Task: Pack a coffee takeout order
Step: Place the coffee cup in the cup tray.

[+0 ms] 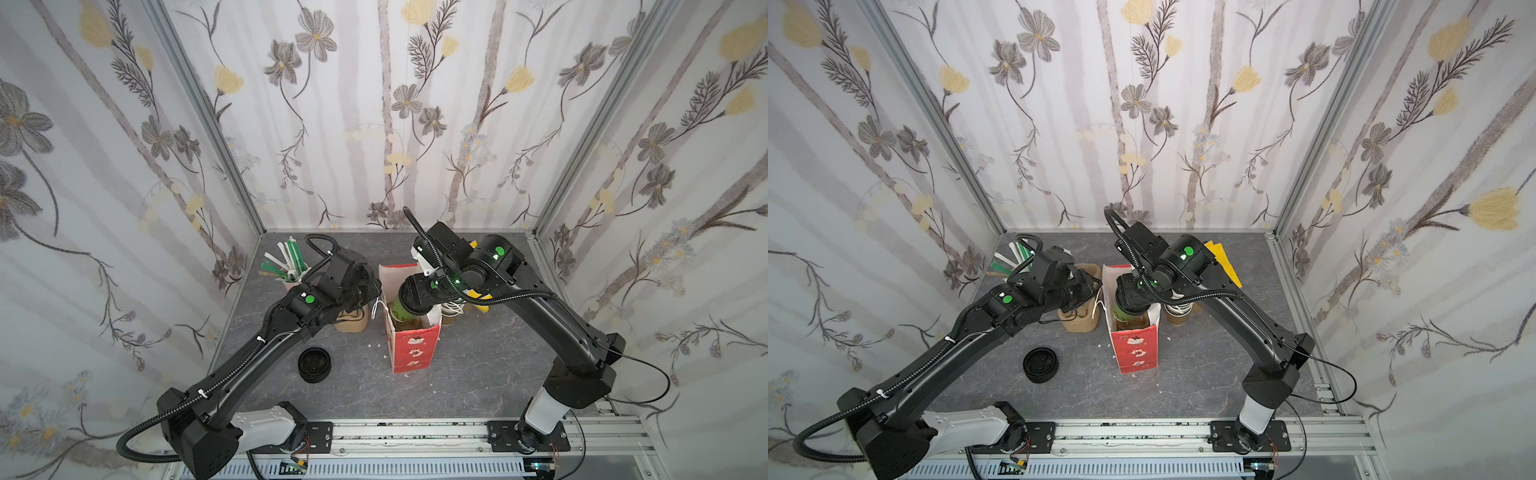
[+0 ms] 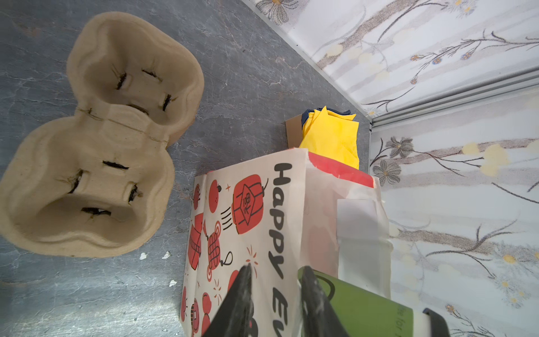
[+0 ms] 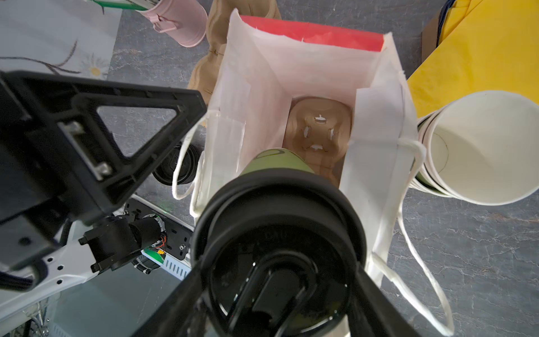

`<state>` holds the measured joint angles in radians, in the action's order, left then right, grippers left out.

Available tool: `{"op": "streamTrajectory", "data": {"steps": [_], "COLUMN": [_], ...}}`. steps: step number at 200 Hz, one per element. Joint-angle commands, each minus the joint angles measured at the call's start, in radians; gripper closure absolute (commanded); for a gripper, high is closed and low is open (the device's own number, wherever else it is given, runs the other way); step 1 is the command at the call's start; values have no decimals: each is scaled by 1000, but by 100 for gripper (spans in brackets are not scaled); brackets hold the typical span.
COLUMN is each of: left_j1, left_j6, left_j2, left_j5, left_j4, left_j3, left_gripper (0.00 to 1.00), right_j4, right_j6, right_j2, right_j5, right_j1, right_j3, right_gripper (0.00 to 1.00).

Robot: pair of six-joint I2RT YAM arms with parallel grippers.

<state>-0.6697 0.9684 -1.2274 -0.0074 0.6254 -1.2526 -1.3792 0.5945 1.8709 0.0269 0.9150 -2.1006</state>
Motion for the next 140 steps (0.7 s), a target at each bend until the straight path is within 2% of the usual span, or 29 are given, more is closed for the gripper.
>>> {"op": "streamTrajectory", "data": {"steps": [1, 30, 91, 140], "left_j1": [8, 13, 17, 27], "left_j6": [0, 0, -20, 5], "left_j2": [14, 19, 10, 33], "left_j5": [-14, -1, 24, -6], "left_j4": [-5, -6, -8, -9], "left_j3": [8, 19, 9, 22], "left_gripper": [70, 69, 69, 69], "right_j4": [22, 22, 22, 22], "right_j6": [21, 22, 7, -3], "right_j2": [4, 15, 93, 135], "right_j5": [43, 56, 65, 80], "right_j1": [11, 17, 25, 25], "right_j3": [41, 85, 64, 63], "right_gripper": [45, 45, 44, 43]}}
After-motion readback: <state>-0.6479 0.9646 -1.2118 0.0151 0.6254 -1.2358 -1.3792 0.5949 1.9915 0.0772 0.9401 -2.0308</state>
